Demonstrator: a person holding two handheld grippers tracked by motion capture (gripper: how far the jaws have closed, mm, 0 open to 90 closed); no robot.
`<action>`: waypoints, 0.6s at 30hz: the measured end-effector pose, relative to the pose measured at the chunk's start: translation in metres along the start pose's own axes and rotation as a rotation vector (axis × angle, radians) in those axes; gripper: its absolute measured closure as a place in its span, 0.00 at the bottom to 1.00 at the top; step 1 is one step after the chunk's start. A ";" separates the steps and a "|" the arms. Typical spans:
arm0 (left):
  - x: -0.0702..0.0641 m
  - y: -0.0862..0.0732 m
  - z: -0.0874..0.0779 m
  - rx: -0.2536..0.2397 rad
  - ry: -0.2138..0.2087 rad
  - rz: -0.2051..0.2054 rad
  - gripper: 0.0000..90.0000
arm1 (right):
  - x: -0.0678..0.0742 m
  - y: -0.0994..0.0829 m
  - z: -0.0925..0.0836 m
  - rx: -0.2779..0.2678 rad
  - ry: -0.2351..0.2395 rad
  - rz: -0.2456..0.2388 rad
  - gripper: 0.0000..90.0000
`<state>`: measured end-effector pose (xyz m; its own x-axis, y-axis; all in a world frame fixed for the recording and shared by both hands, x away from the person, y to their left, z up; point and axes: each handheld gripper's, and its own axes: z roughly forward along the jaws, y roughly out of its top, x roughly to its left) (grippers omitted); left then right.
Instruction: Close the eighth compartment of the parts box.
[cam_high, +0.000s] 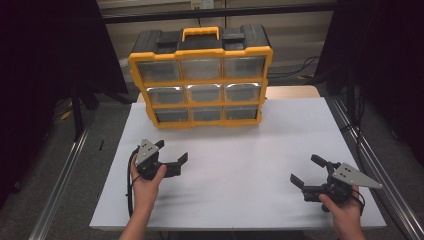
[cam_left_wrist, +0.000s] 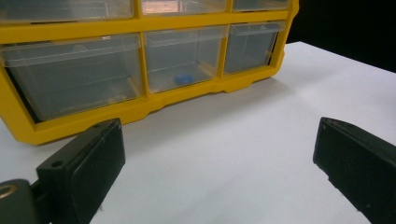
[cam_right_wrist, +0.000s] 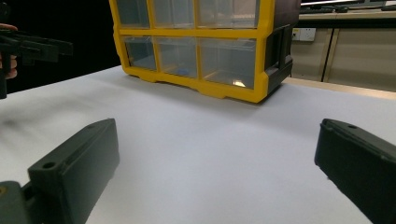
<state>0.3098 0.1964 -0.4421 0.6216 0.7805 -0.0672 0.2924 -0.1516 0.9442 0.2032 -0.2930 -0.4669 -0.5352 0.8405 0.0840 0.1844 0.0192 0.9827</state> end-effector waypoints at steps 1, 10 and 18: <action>0.000 0.000 -0.002 0.007 0.010 0.001 0.03 | 0.000 0.000 0.000 0.001 0.000 0.002 0.00; 0.005 -0.004 -0.009 0.002 0.008 -0.011 0.02 | 0.000 0.000 0.001 -0.002 0.001 -0.003 0.00; 0.006 -0.006 -0.013 0.002 0.009 -0.009 0.02 | 0.000 0.000 0.001 -0.001 0.002 -0.003 0.00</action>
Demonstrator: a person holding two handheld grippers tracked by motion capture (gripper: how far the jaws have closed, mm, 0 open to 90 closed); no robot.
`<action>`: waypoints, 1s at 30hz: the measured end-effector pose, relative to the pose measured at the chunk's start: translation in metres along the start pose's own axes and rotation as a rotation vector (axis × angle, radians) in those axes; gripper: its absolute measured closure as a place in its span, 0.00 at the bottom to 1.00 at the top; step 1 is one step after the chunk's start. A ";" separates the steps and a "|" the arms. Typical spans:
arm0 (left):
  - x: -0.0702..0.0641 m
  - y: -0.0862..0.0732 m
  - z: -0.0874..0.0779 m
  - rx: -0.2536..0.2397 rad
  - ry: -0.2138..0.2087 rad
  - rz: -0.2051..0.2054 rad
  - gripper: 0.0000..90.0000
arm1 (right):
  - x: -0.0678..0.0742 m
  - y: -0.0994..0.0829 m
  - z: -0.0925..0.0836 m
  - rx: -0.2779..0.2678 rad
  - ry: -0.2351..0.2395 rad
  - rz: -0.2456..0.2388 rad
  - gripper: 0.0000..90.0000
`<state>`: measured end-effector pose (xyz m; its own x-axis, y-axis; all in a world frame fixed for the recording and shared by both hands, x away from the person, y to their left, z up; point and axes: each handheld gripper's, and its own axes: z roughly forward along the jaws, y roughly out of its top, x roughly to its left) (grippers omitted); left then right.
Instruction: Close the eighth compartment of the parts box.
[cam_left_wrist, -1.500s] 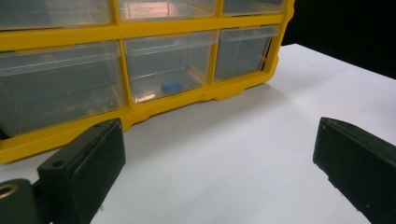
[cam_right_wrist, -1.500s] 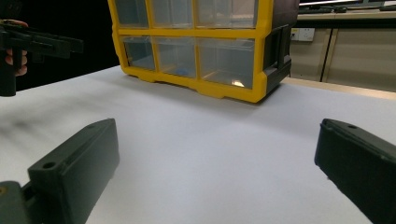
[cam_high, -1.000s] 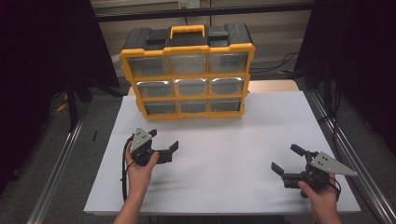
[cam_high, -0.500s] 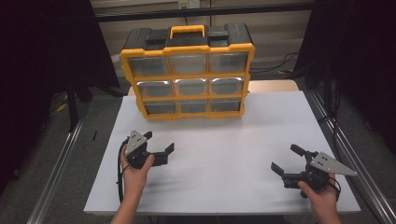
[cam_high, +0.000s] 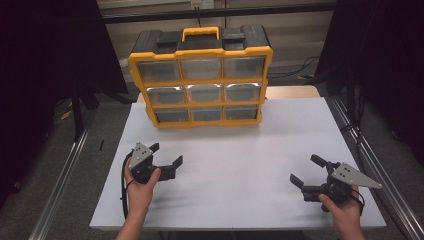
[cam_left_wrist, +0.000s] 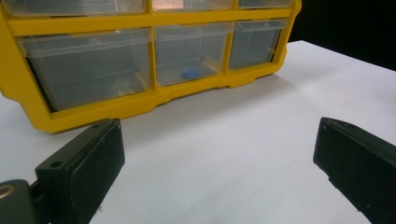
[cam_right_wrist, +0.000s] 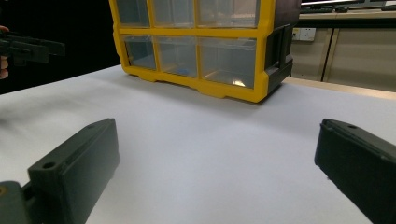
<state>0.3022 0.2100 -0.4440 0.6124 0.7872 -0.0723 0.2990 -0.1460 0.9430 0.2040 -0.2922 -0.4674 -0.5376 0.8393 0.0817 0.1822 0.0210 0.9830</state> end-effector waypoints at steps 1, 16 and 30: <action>0.000 0.000 -0.001 -0.003 0.000 -0.004 0.02 | 0.000 0.000 0.000 0.002 -0.001 0.000 0.00; 0.007 -0.006 -0.012 -0.001 0.008 -0.016 0.02 | 0.000 0.000 0.000 0.002 -0.003 0.000 0.00; 0.016 -0.012 -0.028 0.003 0.001 -0.017 0.02 | 0.000 0.000 0.001 0.005 -0.007 -0.002 0.00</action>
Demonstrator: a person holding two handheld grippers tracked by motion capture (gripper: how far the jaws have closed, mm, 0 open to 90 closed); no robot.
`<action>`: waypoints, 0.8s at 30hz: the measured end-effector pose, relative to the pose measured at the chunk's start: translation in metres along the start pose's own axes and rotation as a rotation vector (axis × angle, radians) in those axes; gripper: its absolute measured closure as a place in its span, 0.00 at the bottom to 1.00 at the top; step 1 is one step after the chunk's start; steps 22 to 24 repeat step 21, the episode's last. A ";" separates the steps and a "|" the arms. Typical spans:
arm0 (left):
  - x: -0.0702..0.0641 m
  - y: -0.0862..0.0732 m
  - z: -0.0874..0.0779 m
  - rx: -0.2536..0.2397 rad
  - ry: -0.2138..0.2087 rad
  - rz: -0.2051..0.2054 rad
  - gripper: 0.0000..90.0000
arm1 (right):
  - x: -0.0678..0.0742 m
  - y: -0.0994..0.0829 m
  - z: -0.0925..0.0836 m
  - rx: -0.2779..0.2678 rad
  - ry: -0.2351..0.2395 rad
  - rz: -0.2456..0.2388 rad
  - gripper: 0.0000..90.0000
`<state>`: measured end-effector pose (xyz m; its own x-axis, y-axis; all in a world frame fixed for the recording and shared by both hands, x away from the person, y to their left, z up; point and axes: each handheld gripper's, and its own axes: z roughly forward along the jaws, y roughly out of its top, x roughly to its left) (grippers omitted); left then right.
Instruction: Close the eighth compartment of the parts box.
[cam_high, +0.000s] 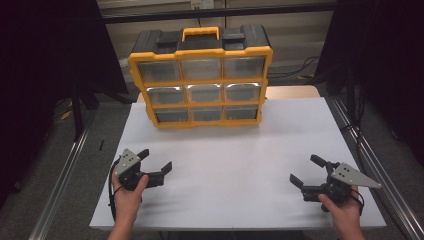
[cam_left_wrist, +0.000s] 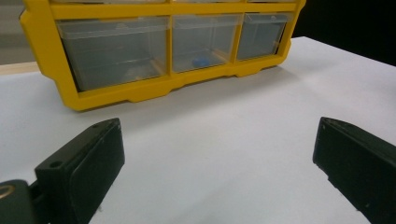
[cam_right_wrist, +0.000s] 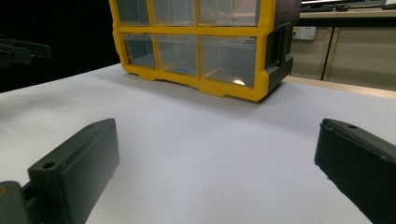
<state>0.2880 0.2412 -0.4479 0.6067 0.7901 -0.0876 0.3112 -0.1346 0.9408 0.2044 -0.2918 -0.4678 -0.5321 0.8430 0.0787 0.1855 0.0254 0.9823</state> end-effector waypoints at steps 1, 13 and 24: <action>0.000 -0.001 -0.001 -0.005 0.000 -0.005 0.03 | 0.000 0.000 0.000 -0.001 -0.001 -0.002 0.00; 0.003 -0.005 -0.010 -0.004 -0.029 0.005 0.02 | 0.001 0.000 0.001 0.008 0.004 -0.002 0.00; 0.004 -0.007 -0.014 -0.029 -0.025 -0.016 0.02 | 0.000 -0.001 0.003 0.008 0.006 -0.003 0.00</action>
